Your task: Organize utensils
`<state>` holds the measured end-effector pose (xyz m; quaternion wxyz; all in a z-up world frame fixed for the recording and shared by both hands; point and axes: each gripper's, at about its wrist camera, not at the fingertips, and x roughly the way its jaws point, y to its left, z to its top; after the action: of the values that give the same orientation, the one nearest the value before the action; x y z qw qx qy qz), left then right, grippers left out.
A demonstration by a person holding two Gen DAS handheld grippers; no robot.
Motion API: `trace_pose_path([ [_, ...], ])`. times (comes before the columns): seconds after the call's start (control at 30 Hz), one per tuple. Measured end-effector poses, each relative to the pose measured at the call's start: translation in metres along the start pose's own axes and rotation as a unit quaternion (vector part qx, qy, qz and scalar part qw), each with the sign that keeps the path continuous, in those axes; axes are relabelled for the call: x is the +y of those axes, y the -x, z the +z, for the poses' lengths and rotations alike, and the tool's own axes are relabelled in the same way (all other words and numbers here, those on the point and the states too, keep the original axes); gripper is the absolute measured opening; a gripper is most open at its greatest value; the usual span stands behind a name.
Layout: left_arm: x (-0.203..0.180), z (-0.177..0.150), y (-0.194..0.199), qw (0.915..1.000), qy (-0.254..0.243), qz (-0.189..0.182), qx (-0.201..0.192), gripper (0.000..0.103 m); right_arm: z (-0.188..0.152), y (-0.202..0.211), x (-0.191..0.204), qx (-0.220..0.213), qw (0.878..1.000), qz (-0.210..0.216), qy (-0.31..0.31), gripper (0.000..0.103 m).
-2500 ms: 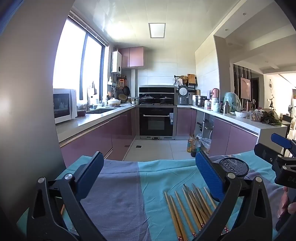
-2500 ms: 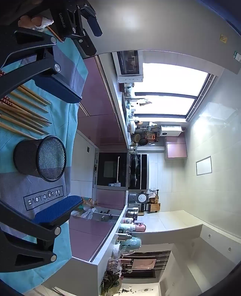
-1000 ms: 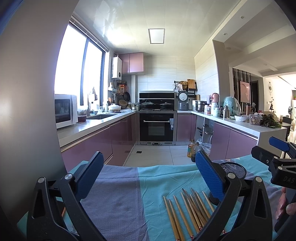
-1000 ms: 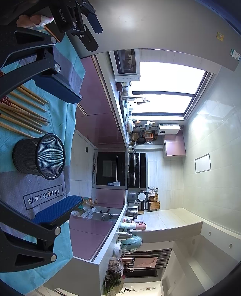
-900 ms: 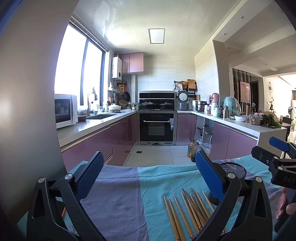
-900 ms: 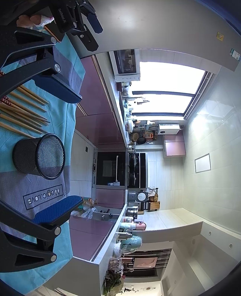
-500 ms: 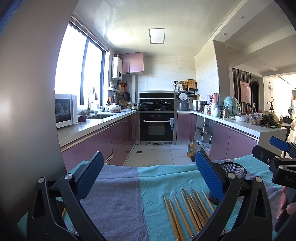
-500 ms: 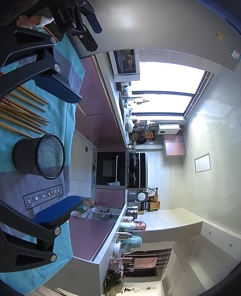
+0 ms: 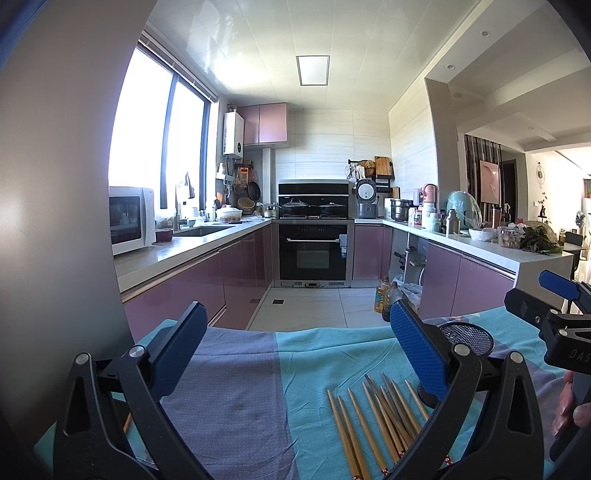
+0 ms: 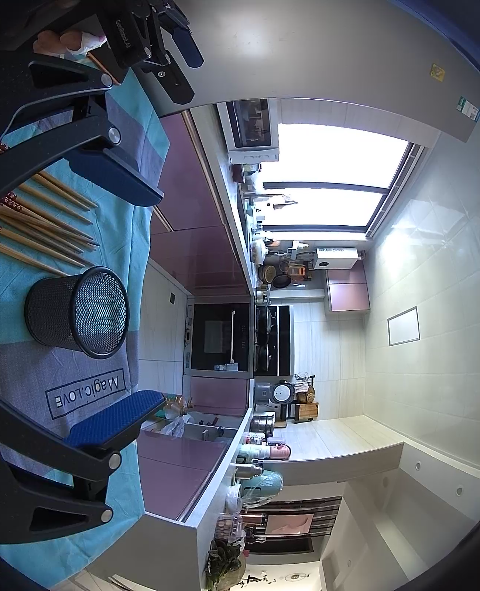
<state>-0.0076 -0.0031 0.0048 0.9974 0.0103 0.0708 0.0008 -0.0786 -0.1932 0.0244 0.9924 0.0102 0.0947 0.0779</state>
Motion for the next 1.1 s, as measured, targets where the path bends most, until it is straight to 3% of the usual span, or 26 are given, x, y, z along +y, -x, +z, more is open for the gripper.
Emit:
trace_pose_path([
  [1.1,0.0015,-0.0064,-0.0030,1.0000,0.000,0.000,0.008,0.098,-0.0012,-0.0015,-0.0009,0.004,1.000,0.001,-0.002,0.097],
])
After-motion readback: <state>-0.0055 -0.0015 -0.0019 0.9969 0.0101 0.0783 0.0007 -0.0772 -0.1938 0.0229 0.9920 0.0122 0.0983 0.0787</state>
